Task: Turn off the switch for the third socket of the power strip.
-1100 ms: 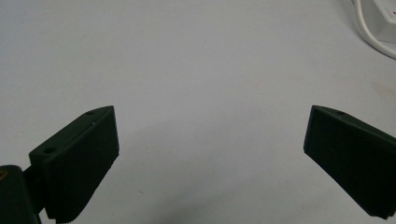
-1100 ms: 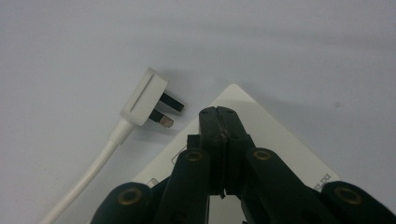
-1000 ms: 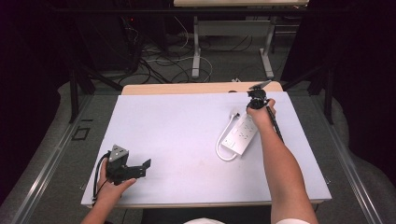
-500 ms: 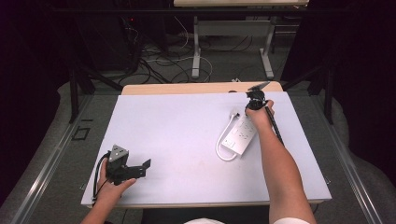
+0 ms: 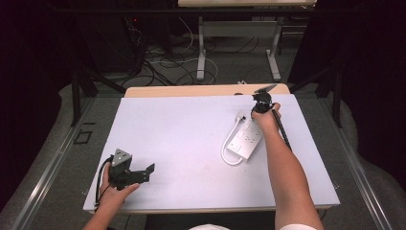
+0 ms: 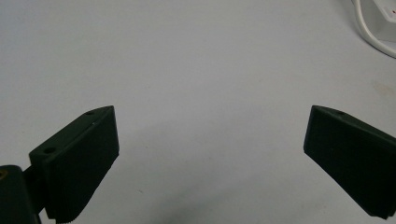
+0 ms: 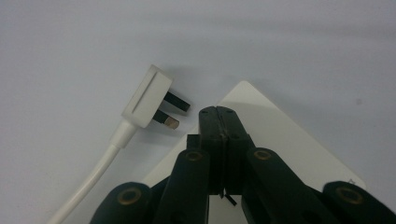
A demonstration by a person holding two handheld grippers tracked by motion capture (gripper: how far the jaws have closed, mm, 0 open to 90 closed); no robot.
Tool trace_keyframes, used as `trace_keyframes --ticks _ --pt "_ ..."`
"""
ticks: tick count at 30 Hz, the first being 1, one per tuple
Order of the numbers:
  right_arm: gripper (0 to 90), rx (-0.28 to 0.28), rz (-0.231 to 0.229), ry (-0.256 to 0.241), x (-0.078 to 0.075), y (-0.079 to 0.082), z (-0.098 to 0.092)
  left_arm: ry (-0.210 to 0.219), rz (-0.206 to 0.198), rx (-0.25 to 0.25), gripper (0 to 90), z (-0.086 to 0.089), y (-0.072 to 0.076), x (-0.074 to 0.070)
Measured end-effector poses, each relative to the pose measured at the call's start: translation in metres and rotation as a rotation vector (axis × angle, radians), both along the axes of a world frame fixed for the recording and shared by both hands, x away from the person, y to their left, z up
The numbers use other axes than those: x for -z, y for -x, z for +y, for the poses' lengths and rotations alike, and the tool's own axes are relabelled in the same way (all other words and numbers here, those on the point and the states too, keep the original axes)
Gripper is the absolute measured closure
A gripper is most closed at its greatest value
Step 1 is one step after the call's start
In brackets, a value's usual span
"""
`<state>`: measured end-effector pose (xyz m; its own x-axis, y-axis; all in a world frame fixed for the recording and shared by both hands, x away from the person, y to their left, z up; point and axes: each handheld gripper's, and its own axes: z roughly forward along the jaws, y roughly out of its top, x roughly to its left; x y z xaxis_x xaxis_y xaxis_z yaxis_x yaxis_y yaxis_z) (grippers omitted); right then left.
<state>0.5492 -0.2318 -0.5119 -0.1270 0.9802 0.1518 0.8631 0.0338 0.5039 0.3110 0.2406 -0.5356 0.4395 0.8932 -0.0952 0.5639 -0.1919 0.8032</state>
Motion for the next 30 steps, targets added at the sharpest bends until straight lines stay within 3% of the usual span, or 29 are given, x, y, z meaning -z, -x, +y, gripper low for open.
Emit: trace_keyframes --ticks 11,12,15,30 --pt "90.0 0.010 -0.005 -0.011 0.0026 -0.0003 -0.0022 -0.003 0.000 0.001 3.2 -0.0002 0.0003 0.0000" --pt "90.0 0.016 -0.003 0.006 0.0031 -0.0001 -0.0027 -0.003 0.000 0.001 3.2 -0.0002 0.0003 0.0000" --pt "90.0 0.027 -0.014 -0.013 0.0038 -0.0003 -0.0033 -0.002 0.001 0.001 3.2 0.0000 0.0002 0.0000" --pt "90.0 0.016 -0.020 -0.022 0.0042 0.0001 -0.0046 -0.003 0.001 0.001 3.2 -0.0002 0.0002 0.0000"
